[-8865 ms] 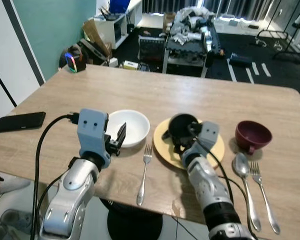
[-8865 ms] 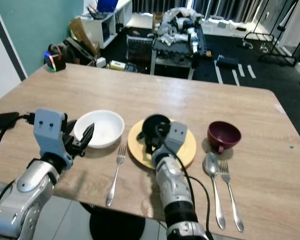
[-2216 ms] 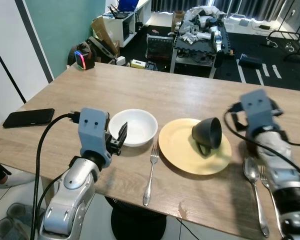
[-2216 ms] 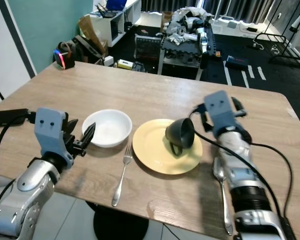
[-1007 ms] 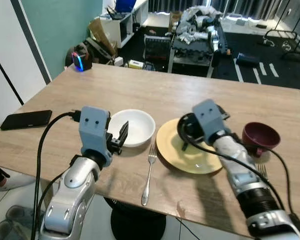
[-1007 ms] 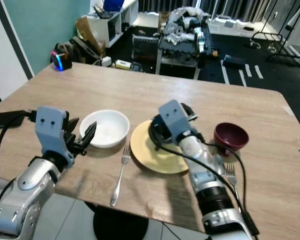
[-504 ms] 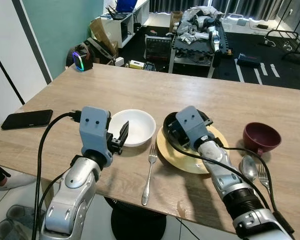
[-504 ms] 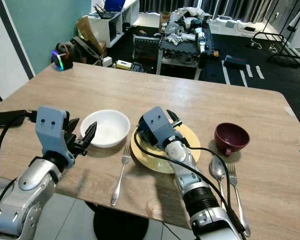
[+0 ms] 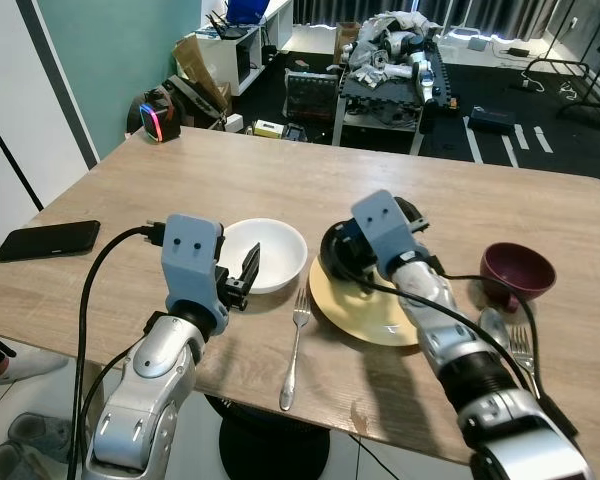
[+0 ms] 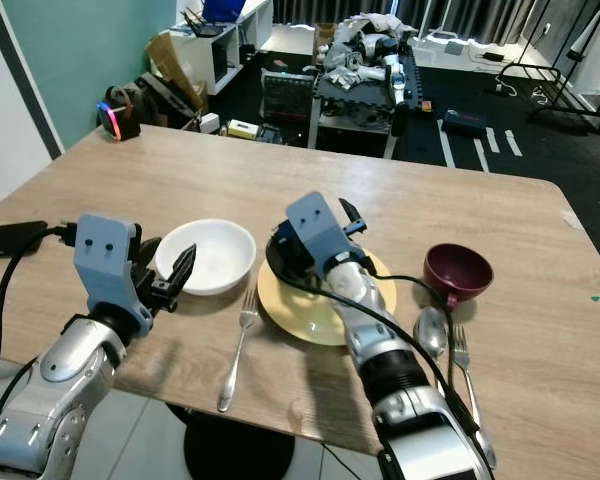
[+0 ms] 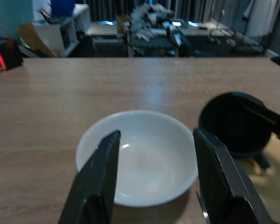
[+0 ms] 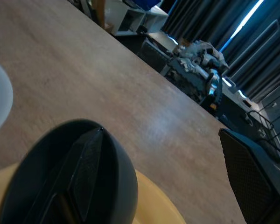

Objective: Setting the table

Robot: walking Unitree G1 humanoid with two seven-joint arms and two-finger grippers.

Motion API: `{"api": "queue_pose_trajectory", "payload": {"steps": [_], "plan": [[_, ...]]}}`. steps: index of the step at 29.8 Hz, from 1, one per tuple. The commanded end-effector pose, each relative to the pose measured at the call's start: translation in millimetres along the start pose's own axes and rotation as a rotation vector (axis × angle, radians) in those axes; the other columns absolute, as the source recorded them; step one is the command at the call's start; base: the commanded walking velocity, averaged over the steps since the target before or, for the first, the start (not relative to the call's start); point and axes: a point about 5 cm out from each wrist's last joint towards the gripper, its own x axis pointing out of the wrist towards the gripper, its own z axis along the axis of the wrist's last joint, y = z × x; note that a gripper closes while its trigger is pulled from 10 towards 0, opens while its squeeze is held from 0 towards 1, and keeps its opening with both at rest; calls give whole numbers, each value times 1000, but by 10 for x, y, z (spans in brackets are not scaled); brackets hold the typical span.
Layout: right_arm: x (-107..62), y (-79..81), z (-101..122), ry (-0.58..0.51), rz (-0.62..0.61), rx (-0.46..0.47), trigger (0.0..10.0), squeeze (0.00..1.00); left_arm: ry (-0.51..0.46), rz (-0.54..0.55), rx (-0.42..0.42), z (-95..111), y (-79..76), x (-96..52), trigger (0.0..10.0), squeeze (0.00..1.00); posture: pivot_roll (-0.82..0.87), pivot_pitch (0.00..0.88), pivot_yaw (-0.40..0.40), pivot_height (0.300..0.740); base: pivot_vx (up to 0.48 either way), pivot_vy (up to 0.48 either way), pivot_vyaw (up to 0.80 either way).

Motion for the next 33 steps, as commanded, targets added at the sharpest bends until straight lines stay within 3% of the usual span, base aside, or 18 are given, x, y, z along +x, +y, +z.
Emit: {"api": "queue_pose_trajectory", "payload": {"steps": [1,11,15,19,22,25,33], "plan": [[33,47,30,0,-16,-14,10000,0,15,19,14,-29,23,-32,10000,0,78,0,43,740,0,0,0],[102,107,30,29,-53,-55,10000,0,18,32,19,-39,32,-56,10000,0,92,0,32,740,0,0,0],[116,-68,33,2,-78,-40,10000,0,18,33,21,-39,40,-60,10000,0,87,0,36,740,0,0,0],[113,-122,49,-30,-55,-28,10000,0,19,32,21,-41,42,-62,10000,0,81,0,39,740,0,0,0],[99,-258,1,-43,-32,-67,10000,0,20,26,15,-44,31,-51,10000,0,68,0,47,740,0,0,0],[97,-291,-46,-28,-26,-101,10000,0,19,22,13,-43,22,-38,10000,0,67,0,50,740,0,0,0],[107,-231,-131,10,23,-198,10000,0,16,15,14,-28,20,-21,10000,0,76,0,55,740,0,0,0]]}}
